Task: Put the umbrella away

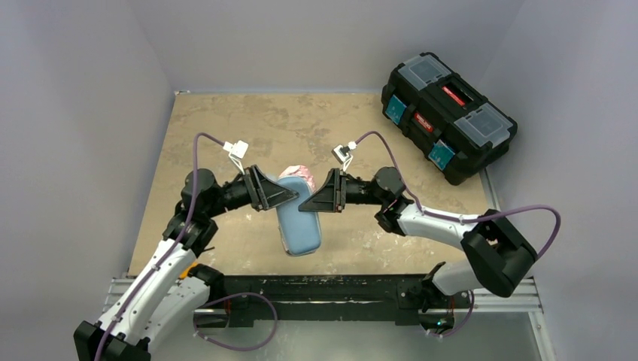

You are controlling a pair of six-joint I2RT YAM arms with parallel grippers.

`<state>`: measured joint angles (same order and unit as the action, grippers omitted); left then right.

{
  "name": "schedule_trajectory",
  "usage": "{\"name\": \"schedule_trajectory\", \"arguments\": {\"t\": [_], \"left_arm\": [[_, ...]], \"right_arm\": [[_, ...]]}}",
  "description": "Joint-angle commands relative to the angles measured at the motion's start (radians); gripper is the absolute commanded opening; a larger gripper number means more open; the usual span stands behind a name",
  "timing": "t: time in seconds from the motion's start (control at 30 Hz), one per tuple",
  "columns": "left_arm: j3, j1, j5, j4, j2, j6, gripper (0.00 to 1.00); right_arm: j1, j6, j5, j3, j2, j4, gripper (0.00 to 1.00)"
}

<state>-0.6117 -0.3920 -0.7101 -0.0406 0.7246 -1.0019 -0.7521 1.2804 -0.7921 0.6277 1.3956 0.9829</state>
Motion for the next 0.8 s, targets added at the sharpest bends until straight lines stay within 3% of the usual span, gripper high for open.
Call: {"name": "schedule_trajectory", "arguments": {"t": [0.0, 0.1, 0.2, 0.4, 0.5, 0.63, 0.77], "left_arm": [[-0.075, -0.002, -0.01, 0.076, 0.001, 0.072, 0.64], [-0.14, -0.002, 0.048, 0.269, -0.008, 0.195, 0.69], [-0.21, -0.002, 0.134, 0.47, -0.024, 0.324, 0.69], [-0.276, -0.007, 0.304, 0.664, -0.061, 0.51, 0.68], [-0.238, -0.027, 0.394, 0.666, -0.086, 0.553, 0.66], [-0.168, -0.098, 0.625, 0.602, -0.08, 0.537, 0.65], [-0.039, -0.245, 0.742, 0.361, -0.088, 0.614, 0.64]], "right_arm": [[-0.01, 0.024, -0.036, 0.018, -0.056, 0.111, 0.0], [0.017, -0.046, -0.039, 0.037, -0.092, -0.027, 0.0], [0.062, -0.192, -0.049, 0.092, -0.122, -0.286, 0.0], [0.169, -0.454, -0.032, 0.276, -0.132, -0.83, 0.0], [0.193, -0.516, -0.007, 0.344, -0.135, -1.018, 0.0], [0.21, -0.644, 0.017, 0.452, -0.126, -1.249, 0.0], [0.227, -0.69, 0.002, 0.487, -0.127, -1.327, 0.0]]}}
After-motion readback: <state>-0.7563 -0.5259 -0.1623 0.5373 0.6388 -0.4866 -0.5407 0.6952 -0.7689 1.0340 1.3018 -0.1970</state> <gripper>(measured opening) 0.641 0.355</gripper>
